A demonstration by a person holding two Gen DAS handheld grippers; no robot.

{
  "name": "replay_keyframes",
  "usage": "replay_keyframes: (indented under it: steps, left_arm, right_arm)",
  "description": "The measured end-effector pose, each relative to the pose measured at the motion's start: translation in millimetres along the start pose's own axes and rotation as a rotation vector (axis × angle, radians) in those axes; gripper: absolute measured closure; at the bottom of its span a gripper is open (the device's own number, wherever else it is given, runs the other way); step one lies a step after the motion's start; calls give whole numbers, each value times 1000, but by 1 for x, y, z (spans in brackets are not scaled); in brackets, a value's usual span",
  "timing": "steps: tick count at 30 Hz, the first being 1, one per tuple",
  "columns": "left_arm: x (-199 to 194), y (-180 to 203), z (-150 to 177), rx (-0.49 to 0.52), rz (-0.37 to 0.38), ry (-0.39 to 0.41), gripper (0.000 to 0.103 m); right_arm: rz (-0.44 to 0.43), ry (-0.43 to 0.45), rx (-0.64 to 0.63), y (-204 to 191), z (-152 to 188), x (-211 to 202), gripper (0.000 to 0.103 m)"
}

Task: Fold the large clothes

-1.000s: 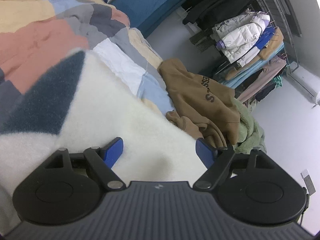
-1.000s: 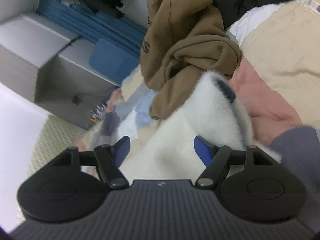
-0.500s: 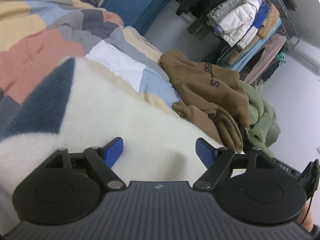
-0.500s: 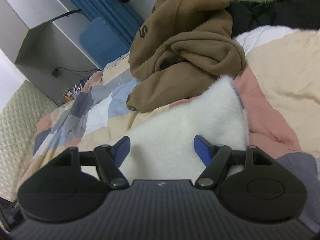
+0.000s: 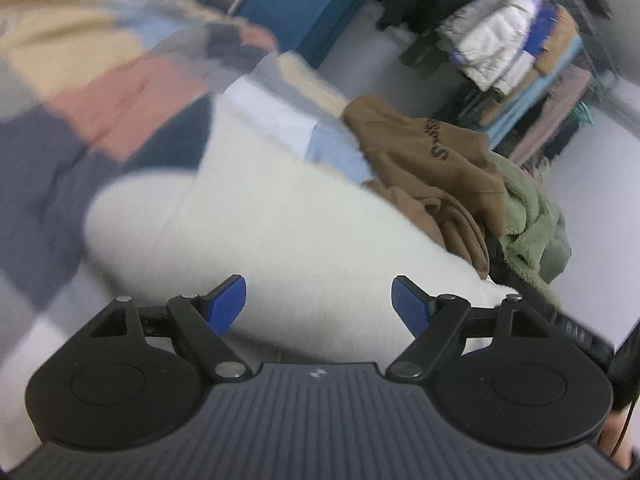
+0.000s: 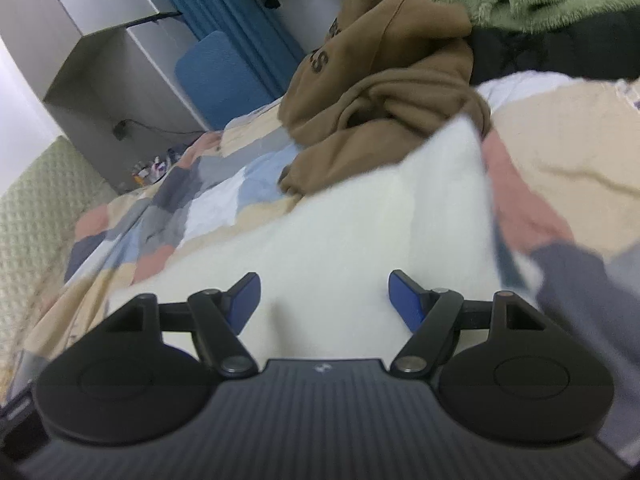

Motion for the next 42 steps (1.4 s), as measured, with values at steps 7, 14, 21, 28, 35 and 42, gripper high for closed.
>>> replay_keyframes:
  steps: [7, 14, 21, 28, 35, 42]
  left_arm:
    - [21, -37, 23, -343, 138, -177, 20]
    - [50, -82, 31, -676, 194, -184, 20]
    - [55, -107, 23, -830, 242, -105, 21]
    - [59, -119, 16, -866, 246, -63, 21]
    - [62, -117, 12, -817, 178, -53, 45]
    - [60, -110, 7, -739, 155, -16, 54]
  right_arm:
    - [-55, -59, 8, -20, 39, -12, 28]
    - [-214, -135, 227, -16, 58, -4, 16]
    - [-265, -206, 529, 11, 73, 34, 14]
    - [-211, -88, 680, 36, 66, 40, 14]
    - [-113, 88, 810, 64, 67, 10, 14]
    - [-155, 65, 802, 67, 59, 40, 13]
Point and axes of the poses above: each gripper's, at about its wrist camera, not at the fingertips, and x roughly the way its jaws point, y to its right, z to its underside, the point moved 5 cm from there along x, roughly the way its jaws point, and after that the axes turned 6 degrees about -z, right-handed, at the moved point
